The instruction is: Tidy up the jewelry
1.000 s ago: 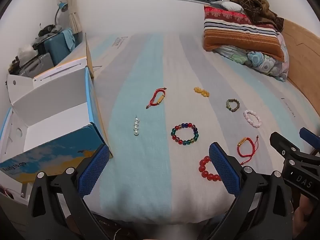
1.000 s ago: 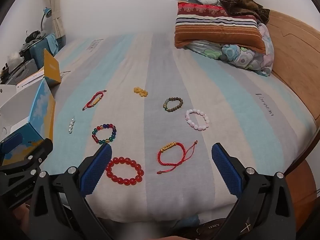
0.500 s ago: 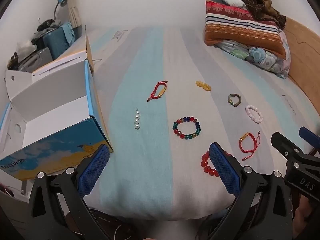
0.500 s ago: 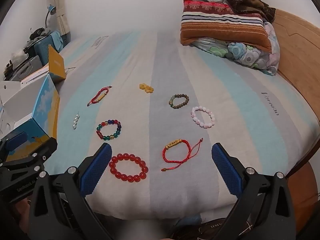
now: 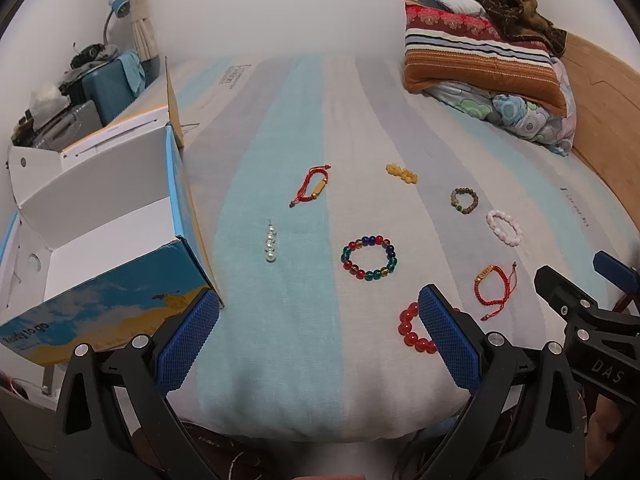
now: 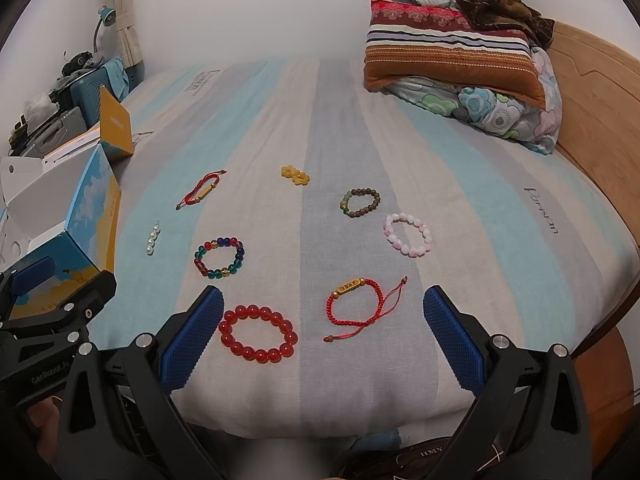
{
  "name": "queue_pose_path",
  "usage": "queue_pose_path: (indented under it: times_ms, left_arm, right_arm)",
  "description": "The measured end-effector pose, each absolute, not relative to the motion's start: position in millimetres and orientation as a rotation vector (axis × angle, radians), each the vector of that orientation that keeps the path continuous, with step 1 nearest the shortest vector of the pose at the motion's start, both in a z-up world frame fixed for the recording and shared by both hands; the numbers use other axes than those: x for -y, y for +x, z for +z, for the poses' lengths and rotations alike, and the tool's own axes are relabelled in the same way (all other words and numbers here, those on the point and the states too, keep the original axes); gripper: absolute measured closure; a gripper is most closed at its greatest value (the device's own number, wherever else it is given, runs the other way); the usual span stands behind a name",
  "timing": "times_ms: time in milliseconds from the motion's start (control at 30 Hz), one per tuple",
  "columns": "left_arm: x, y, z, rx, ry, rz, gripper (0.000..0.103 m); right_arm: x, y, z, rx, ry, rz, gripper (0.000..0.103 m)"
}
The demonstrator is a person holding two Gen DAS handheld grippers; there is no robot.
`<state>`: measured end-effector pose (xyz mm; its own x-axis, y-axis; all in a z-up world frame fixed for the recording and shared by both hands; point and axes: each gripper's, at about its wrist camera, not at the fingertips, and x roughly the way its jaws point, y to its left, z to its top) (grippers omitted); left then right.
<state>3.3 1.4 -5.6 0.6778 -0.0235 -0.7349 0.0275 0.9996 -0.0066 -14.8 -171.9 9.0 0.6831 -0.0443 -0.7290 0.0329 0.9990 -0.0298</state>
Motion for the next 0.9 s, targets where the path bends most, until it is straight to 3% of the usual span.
queue_pose_path:
  times_ms: [900]
  left_arm:
    - [-5.4, -1.0, -2.9, -0.818, -0.006, -0.016, 0.006]
  right_arm:
    - [171.1, -16.0, 10.0, -0.816, -0.010, -0.031, 0.007]
